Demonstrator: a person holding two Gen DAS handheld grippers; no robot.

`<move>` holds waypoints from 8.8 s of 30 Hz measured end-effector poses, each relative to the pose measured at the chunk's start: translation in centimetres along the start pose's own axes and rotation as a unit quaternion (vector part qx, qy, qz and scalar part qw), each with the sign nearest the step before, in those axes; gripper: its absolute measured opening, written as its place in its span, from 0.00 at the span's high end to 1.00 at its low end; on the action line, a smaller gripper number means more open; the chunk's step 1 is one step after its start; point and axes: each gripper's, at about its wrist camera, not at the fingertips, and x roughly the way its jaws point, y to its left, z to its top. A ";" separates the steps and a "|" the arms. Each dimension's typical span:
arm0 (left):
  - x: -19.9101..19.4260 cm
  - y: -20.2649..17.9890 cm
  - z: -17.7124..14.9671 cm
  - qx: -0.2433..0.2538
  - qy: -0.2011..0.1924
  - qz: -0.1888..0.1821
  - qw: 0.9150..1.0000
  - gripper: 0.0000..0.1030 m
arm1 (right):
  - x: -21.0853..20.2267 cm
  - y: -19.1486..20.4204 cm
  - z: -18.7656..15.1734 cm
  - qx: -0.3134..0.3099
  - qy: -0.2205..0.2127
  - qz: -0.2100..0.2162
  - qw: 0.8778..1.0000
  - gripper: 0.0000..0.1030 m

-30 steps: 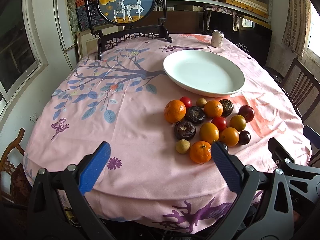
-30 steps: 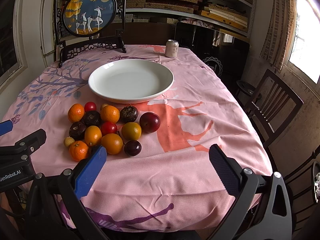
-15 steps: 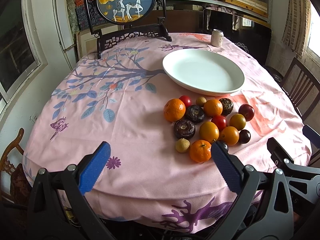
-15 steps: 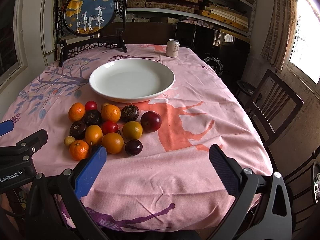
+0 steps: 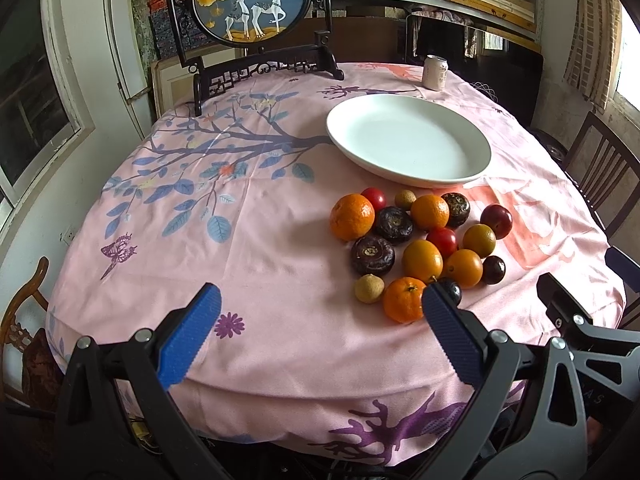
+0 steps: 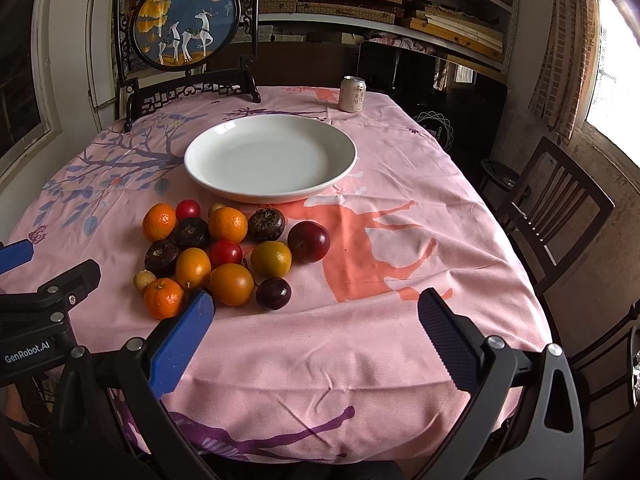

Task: Organize fruits
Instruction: 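Grasp a dark cherry with the right tool while the left tool grasps a mandarin, then carry both fruits over the white plate and open both tools to release them, then grasp a large red plum with the right tool, then grasp an orange with the left tool while the right tool holds the plum, then lower the plum and orange onto the plate and open both tools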

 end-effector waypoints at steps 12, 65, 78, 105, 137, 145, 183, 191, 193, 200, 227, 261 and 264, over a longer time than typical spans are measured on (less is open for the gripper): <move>3.3 4.7 -1.8 -0.039 0.055 0.017 0.998 0.02 | 5.3 -0.2 0.0 -0.026 0.064 0.103 0.992 0.52; 5.1 -2.3 -0.8 0.026 0.062 -0.139 0.988 0.64 | 3.8 -3.1 -1.1 0.018 0.062 0.137 0.988 0.71; 5.5 -1.0 4.9 0.024 0.037 -0.132 0.990 0.64 | 4.2 -2.0 2.9 -0.005 0.040 0.160 0.986 0.71; 25.9 -7.0 25.3 0.000 0.139 -0.117 0.983 0.49 | 25.5 -0.4 21.3 -0.063 0.119 0.123 0.983 0.49; 6.6 2.0 1.4 0.016 0.055 -0.098 0.994 0.23 | 4.3 -1.8 3.4 -0.016 0.063 0.140 0.988 0.46; 7.1 2.2 1.4 0.011 0.064 -0.095 0.993 0.23 | 6.1 -2.5 3.4 -0.012 0.057 0.114 0.992 0.46; 8.1 2.6 1.5 0.003 0.075 -0.085 0.994 0.23 | 11.4 -2.3 4.5 -0.006 0.059 0.150 0.987 0.65; 9.5 3.0 3.7 -0.029 0.073 -0.085 0.993 0.23 | 8.4 -3.5 4.4 -0.010 0.021 0.093 0.995 0.65; 10.2 2.7 4.4 -0.031 0.074 -0.084 0.993 0.23 | 8.0 -3.5 4.3 -0.011 0.019 0.095 0.995 0.65; 12.7 0.9 5.2 -0.020 0.092 -0.085 0.992 0.35 | 7.2 -3.5 4.0 -0.011 0.015 0.102 0.995 0.65; 9.7 0.6 5.9 -0.010 0.055 -0.113 0.992 0.65 | 6.3 -2.4 4.1 -0.021 0.008 0.112 0.993 0.65; 24.8 -4.4 22.1 -0.007 0.140 -0.115 0.983 0.64 | 24.6 1.8 19.9 -0.086 0.092 0.122 0.984 0.64; 23.5 -3.6 22.5 -0.020 0.122 -0.125 0.984 0.39 | 23.4 1.9 20.2 -0.103 0.067 0.090 0.988 0.48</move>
